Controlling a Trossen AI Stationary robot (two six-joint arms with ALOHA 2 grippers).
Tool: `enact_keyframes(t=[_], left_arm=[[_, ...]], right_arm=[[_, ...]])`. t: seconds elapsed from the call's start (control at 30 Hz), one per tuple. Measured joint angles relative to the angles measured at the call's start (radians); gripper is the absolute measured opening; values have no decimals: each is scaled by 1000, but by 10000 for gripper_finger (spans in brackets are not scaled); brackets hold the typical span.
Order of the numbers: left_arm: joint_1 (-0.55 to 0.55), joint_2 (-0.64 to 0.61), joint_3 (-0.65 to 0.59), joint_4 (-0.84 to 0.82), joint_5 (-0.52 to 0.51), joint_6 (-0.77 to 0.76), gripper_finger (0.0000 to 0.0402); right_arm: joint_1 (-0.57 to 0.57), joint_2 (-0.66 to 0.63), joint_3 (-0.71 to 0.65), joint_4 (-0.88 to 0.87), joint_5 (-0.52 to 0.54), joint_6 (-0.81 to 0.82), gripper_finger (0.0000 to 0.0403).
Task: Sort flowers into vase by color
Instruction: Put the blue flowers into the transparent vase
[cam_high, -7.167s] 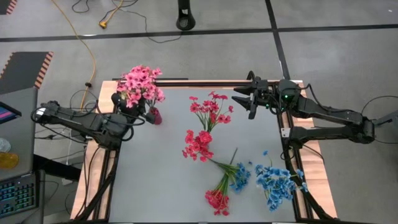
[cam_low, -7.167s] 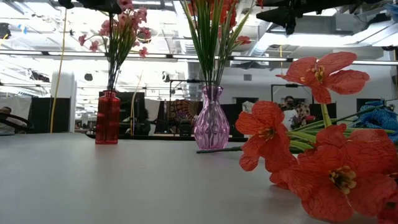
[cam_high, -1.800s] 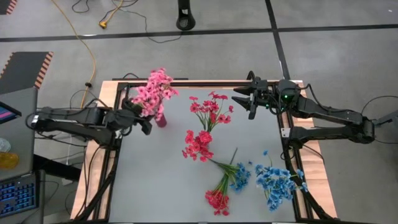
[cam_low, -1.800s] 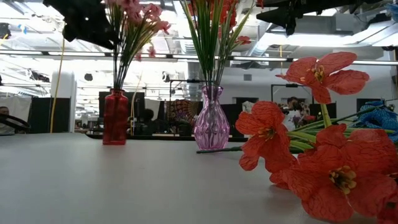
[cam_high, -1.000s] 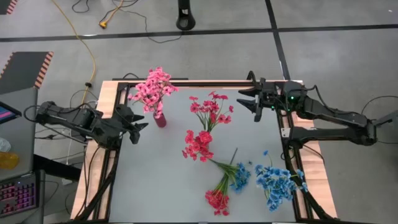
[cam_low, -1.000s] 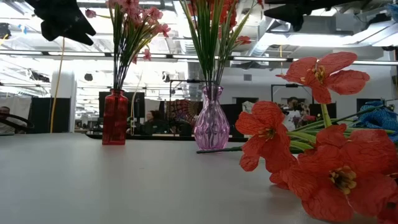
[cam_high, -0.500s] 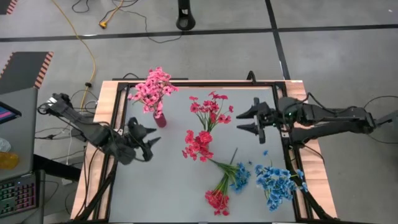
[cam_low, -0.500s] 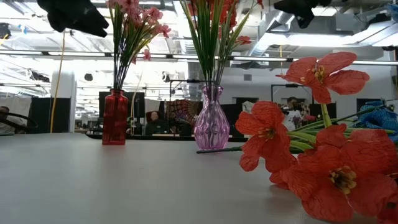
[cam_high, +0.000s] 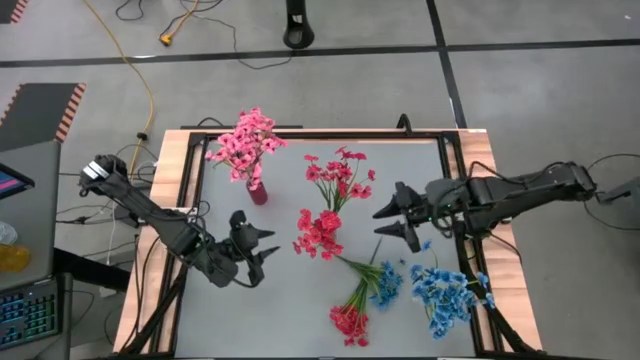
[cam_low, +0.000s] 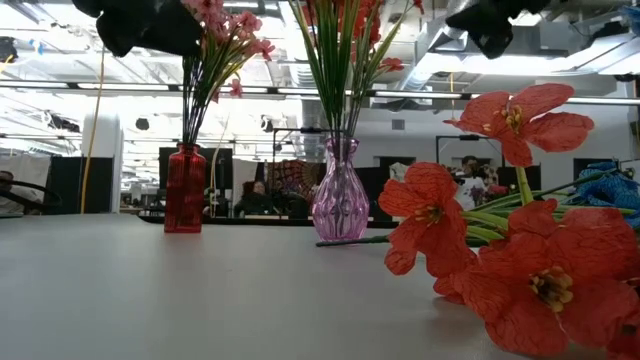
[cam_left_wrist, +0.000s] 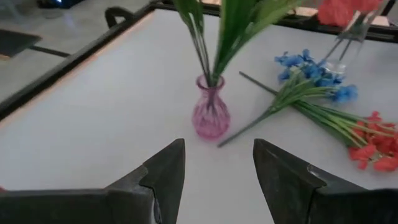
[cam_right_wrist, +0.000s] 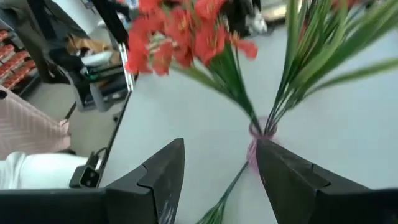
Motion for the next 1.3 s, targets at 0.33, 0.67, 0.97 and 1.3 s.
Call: enact_keyframes(t=[0.33, 0.67, 0.97, 1.3], left_arm=[[0, 41, 0, 56, 16, 1, 178], [-2, 41, 0, 57, 27, -10, 178], [-2, 41, 0, 58, 26, -11, 178], [-2, 41, 0, 59, 26, -11, 178]], right_arm=[[6, 160, 0, -27, -14, 110, 226], [42, 331, 0, -16, -94, 234, 226], [78, 462, 0, 9, -145, 286, 226], [90, 584, 0, 26, -169, 285, 226]])
